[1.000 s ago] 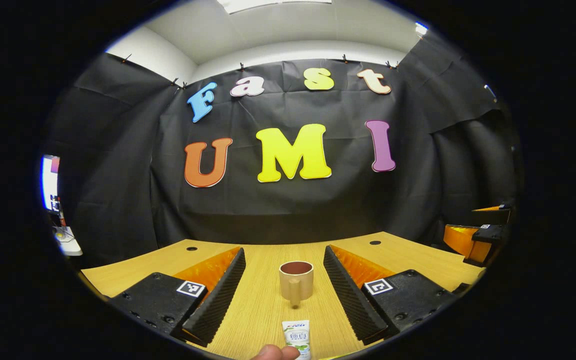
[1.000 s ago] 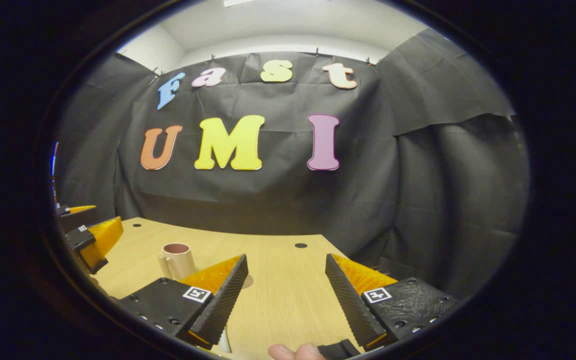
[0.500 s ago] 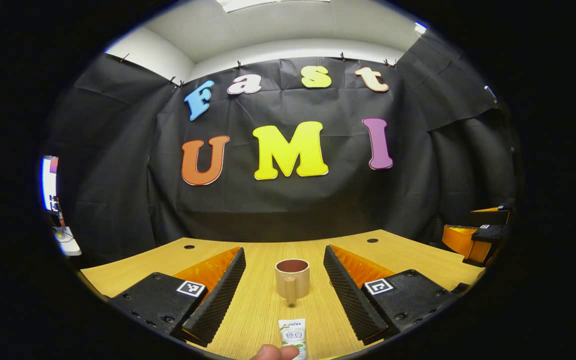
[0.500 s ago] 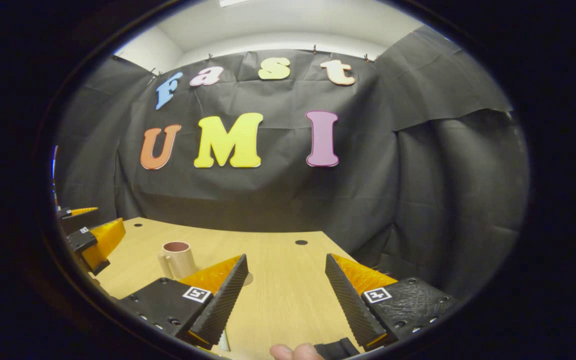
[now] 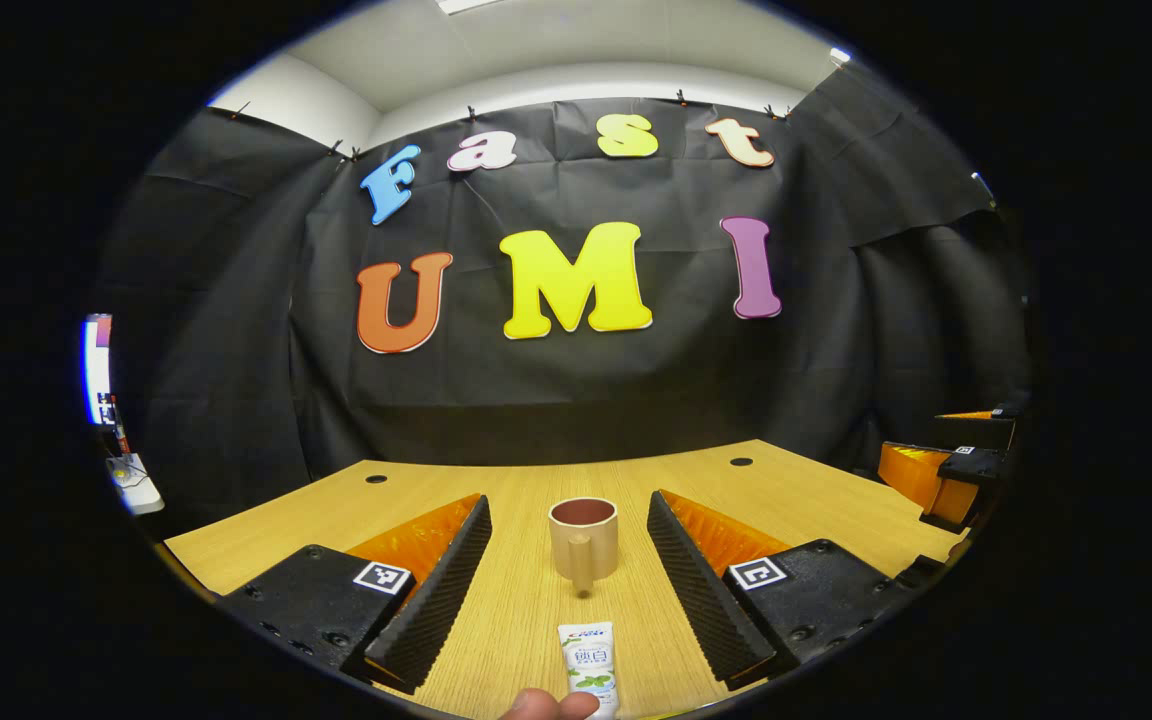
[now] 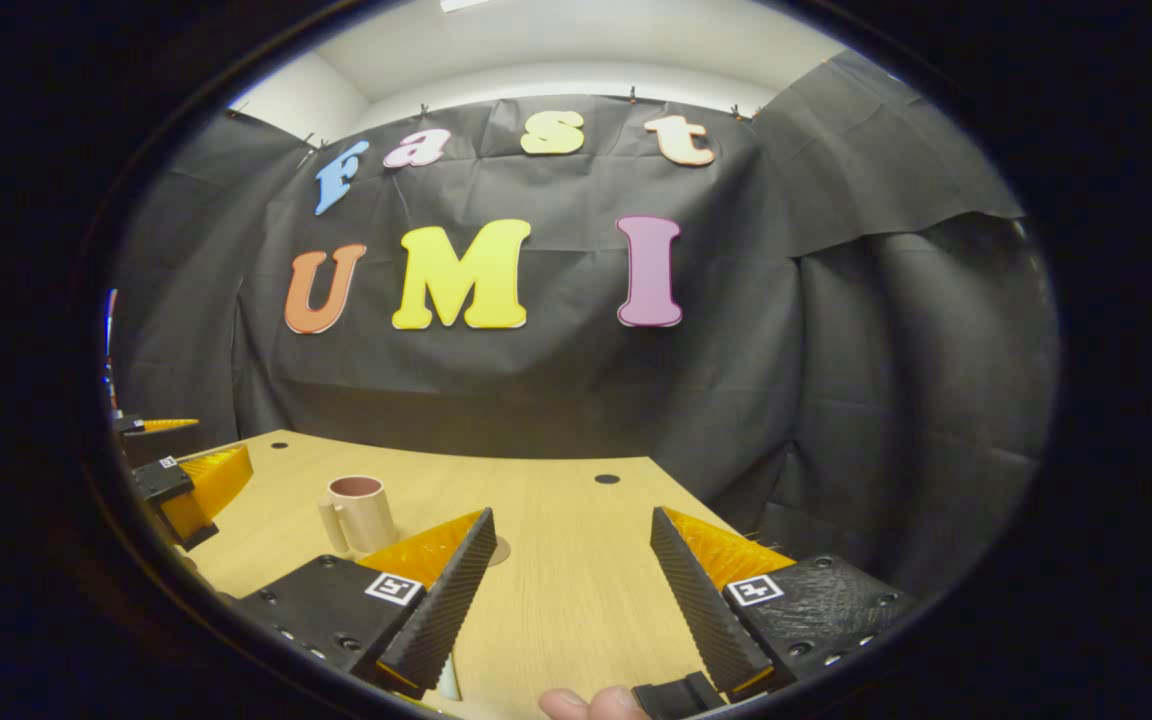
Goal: Put the toothbrush and toothpaste on the desktop into the cup, then pick up the cup and place it on the coaster on the desktop.
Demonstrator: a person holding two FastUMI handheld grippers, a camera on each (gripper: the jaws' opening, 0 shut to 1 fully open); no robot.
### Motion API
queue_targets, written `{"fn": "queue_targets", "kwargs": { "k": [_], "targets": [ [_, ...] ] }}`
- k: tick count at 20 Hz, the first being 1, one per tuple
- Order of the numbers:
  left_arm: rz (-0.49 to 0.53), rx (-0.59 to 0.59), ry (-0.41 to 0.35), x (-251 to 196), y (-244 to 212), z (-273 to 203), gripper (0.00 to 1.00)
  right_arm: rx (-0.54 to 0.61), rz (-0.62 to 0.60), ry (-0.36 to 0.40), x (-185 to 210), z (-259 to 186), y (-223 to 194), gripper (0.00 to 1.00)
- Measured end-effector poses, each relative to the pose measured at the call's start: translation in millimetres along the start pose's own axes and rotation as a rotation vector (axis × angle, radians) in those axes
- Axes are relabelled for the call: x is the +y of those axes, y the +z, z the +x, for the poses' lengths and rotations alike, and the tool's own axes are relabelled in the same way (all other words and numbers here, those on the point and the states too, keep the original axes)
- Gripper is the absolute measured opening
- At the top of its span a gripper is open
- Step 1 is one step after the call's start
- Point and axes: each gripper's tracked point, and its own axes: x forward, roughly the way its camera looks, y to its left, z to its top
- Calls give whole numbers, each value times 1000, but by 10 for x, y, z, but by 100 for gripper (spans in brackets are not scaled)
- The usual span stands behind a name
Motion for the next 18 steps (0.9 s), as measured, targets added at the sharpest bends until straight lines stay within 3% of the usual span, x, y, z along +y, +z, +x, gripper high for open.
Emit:
{"fn": "queue_targets", "kwargs": {
  "k": [4, 9, 14, 18],
  "targets": [
    [-2, 89, -3, 0, -223, -2, 99, 31, 11, 9, 1, 14, -107, 94],
    [-7, 308, -31, -81, -845, -99, 100, 76, -14, 12, 4, 41, -296, 96],
    [-100, 529, -64, -153, -1431, -205, 100, 114, -42, 18, 18, 43, -477, 94],
    [-99, 608, -75, -147, -1582, -262, 100, 129, -41, 19, 17, 58, -546, 94]
  ]
}}
